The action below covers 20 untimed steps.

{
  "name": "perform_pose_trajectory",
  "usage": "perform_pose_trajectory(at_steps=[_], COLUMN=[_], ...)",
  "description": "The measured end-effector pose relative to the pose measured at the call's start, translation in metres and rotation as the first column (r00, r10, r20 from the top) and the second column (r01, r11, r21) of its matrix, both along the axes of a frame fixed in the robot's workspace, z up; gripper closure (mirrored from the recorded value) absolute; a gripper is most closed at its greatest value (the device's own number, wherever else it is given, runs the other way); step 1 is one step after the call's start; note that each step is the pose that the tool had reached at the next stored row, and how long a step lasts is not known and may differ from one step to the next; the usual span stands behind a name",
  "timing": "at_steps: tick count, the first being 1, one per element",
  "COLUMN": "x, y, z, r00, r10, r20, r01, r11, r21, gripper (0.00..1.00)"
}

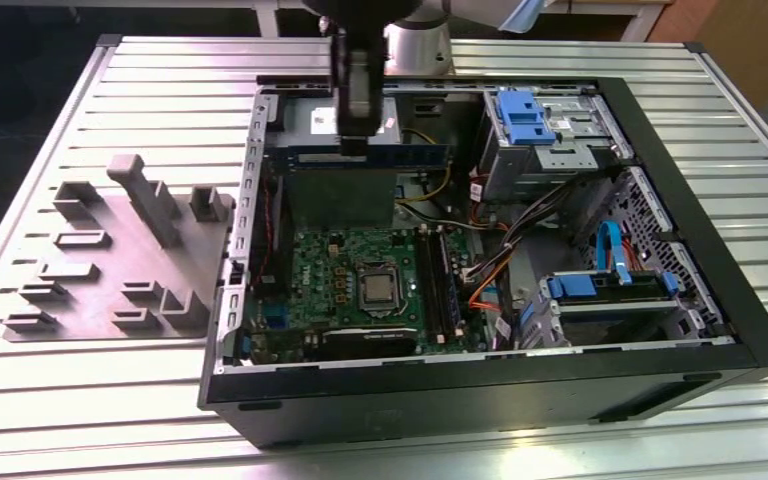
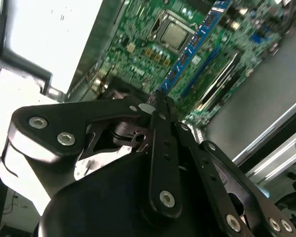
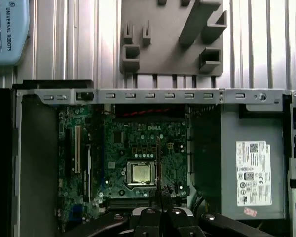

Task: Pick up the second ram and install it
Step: 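Pick up the second ram and move it above second insertion slot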

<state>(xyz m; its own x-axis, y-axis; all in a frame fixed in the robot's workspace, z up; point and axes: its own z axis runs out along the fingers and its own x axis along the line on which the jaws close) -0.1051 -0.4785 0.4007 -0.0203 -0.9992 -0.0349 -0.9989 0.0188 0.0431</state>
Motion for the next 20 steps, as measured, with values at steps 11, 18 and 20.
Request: perform_pose_trajectory(at_steps=[11, 18, 20], x=[0.012, 0.017, 0.017], y=[0.0000, 0.0000, 0.0000], z=[-0.0070, -0.0212, -0.0248], r00=[1.0000, 1.0000, 1.0000], r10=[0.000, 0.000, 0.000], r20=[-0.0003, -0.0003, -0.0003], r01=[0.000, 0.000, 0.000], r11=[1.0000, 1.0000, 1.0000], r21=[0.0003, 0.0004, 0.0005], gripper=[0.89, 0.89, 0.89])
